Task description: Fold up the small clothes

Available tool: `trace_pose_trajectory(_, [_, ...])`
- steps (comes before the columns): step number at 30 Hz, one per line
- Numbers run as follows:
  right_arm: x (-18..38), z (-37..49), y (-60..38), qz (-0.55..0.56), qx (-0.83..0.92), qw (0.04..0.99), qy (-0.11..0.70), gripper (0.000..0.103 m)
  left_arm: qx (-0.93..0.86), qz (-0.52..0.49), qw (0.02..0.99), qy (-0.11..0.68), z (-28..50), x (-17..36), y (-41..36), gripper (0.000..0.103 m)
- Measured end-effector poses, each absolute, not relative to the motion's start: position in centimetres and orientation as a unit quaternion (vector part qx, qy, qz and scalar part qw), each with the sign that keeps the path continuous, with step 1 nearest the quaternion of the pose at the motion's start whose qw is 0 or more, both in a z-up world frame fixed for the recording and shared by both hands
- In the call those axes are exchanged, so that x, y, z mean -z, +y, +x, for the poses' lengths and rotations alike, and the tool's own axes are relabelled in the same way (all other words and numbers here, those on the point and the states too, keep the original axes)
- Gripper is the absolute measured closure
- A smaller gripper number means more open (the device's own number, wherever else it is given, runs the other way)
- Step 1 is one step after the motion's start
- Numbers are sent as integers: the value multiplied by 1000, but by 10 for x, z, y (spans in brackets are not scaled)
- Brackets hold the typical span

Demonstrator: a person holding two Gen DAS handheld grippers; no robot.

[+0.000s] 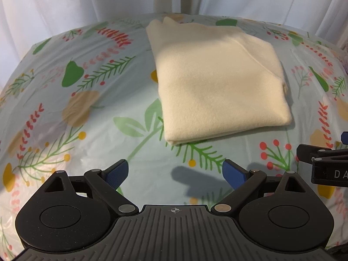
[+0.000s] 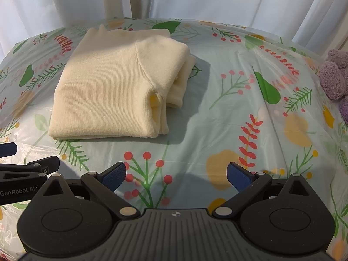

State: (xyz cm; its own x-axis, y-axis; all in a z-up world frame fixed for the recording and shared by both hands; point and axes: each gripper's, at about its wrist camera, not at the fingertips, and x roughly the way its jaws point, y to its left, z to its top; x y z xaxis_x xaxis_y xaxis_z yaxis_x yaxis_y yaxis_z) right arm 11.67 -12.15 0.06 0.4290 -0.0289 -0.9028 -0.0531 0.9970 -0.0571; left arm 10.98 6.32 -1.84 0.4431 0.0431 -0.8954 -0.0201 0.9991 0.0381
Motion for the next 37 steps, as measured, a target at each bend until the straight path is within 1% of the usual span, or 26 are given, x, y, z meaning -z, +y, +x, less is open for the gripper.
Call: trace_pose_trajectory(37, [2,118,-119,-49,-9,842,537,4,-8,12,838,546,111,23,59,6])
